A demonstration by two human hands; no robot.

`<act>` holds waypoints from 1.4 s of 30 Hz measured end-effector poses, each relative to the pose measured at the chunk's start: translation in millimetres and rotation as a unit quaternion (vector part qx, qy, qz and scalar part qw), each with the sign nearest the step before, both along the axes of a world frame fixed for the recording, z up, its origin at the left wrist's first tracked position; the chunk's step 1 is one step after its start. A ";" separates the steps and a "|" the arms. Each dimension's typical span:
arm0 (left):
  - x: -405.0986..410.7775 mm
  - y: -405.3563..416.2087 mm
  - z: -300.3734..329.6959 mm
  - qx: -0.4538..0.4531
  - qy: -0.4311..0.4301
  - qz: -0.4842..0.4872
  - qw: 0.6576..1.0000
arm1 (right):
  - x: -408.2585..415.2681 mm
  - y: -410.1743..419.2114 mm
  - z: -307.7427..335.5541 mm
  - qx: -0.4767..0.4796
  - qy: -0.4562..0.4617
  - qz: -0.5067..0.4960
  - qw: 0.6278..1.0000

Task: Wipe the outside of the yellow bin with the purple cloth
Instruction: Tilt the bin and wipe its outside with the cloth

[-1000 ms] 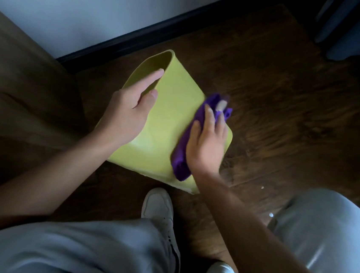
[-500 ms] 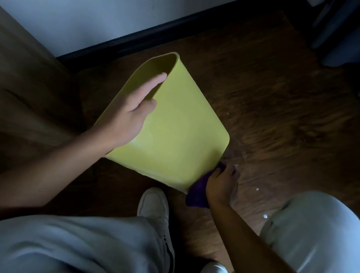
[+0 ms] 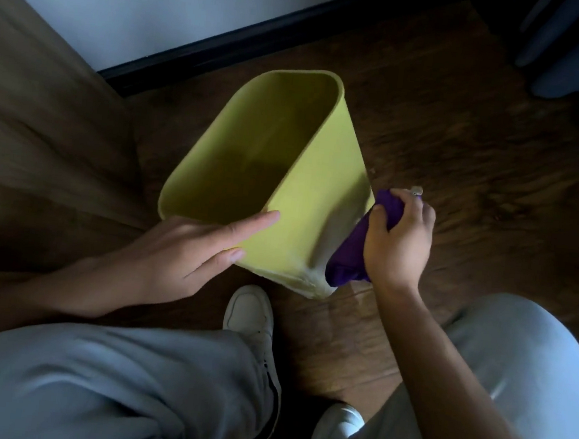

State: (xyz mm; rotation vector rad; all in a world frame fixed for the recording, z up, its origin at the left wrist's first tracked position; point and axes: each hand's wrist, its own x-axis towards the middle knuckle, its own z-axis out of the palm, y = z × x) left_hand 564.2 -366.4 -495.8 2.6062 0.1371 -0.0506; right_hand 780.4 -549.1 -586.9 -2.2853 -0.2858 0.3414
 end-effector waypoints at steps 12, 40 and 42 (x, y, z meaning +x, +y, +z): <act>30.9 0.0 0.7 0.047 -0.056 -0.038 0.997 | 15.2 -6.9 12.6 0.007 0.007 0.007 1.000; 134.3 47.1 43.5 -0.110 -0.061 -0.002 0.992 | 61.6 11.8 31.6 0.046 -0.012 0.093 0.995; 137.5 45.9 49.1 -0.181 -0.011 0.013 0.983 | 60.8 13.1 30.2 0.043 -0.005 0.094 0.995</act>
